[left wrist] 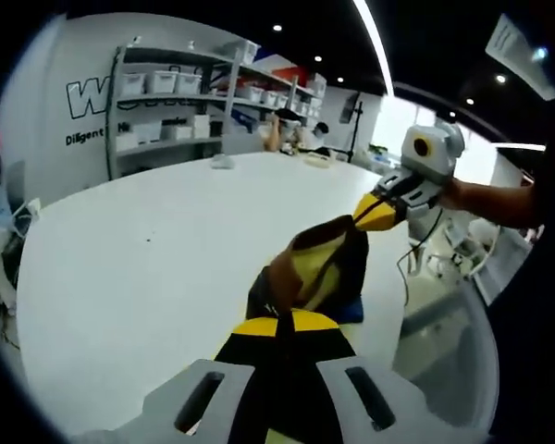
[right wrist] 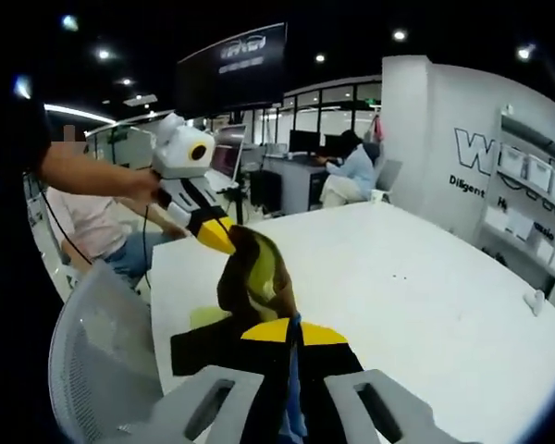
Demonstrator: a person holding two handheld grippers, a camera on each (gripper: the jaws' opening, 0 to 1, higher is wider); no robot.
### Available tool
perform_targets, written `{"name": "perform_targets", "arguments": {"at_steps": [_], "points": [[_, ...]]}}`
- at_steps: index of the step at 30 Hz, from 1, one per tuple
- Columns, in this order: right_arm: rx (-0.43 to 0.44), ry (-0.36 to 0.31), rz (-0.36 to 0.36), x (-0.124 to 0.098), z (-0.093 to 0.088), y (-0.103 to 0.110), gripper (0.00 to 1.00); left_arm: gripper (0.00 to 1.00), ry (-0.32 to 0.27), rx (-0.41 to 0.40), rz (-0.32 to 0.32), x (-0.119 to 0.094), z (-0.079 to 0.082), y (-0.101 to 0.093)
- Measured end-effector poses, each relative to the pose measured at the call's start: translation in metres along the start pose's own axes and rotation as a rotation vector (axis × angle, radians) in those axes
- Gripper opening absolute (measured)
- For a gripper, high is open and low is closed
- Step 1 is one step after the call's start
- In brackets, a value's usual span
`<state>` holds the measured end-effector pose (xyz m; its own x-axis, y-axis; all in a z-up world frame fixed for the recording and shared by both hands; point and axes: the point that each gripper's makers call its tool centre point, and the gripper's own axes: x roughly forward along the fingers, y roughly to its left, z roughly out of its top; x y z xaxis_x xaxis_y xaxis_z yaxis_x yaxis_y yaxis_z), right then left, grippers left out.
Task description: Fold the garment on the visible template until the final outline fits inside the template.
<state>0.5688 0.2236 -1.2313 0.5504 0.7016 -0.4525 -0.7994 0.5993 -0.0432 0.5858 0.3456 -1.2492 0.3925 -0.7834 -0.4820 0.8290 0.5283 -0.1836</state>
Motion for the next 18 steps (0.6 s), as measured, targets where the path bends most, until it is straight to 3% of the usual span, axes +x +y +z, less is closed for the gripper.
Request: {"name": "perform_targets", "arguments": {"at_steps": [18], "points": [[-0.013, -0.011, -0.117, 0.038, 0.022, -0.064, 0.0, 0.05, -0.031, -0.072, 0.098, 0.032, 0.036, 0.068]]}}
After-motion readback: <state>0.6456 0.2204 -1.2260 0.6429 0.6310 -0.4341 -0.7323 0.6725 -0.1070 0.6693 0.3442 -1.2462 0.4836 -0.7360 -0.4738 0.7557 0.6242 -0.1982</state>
